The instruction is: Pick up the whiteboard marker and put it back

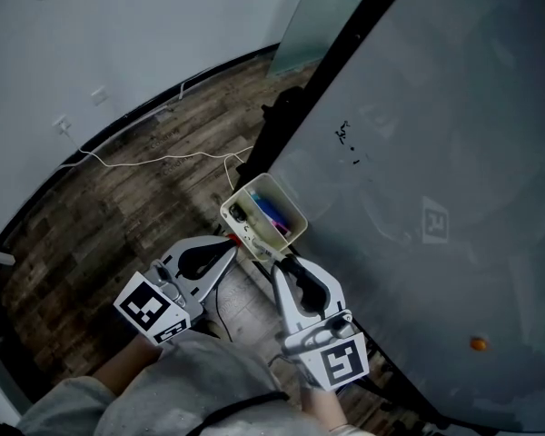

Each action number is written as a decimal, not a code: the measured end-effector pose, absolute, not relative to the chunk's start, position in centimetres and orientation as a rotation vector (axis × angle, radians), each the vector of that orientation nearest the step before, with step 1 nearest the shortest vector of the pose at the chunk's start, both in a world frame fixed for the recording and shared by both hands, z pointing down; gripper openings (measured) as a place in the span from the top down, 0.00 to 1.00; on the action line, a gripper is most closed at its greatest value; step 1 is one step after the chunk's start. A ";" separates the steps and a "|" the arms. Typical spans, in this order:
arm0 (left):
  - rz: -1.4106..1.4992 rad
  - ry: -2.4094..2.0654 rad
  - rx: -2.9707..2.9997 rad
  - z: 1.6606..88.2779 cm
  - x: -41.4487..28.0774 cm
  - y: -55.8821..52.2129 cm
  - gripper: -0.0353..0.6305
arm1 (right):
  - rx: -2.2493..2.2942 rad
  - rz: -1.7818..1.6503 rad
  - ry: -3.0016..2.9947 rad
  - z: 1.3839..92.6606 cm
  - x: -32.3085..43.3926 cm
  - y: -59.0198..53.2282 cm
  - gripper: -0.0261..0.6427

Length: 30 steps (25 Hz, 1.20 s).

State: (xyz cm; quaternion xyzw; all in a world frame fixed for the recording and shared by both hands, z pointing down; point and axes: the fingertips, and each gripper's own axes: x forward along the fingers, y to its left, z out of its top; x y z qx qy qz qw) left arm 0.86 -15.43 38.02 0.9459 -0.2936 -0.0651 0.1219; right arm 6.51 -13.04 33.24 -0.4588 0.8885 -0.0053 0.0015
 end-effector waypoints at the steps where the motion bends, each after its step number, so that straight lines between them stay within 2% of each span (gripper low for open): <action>1: -0.190 -0.859 2.761 38.0 0.8 -15.4 0.92 | -1.438 -0.015 2.787 33.1 6.5 -13.0 0.85; 30: -0.198 -0.881 2.755 37.7 1.1 -15.0 0.92 | -1.418 0.071 2.777 29.9 7.0 -12.0 0.85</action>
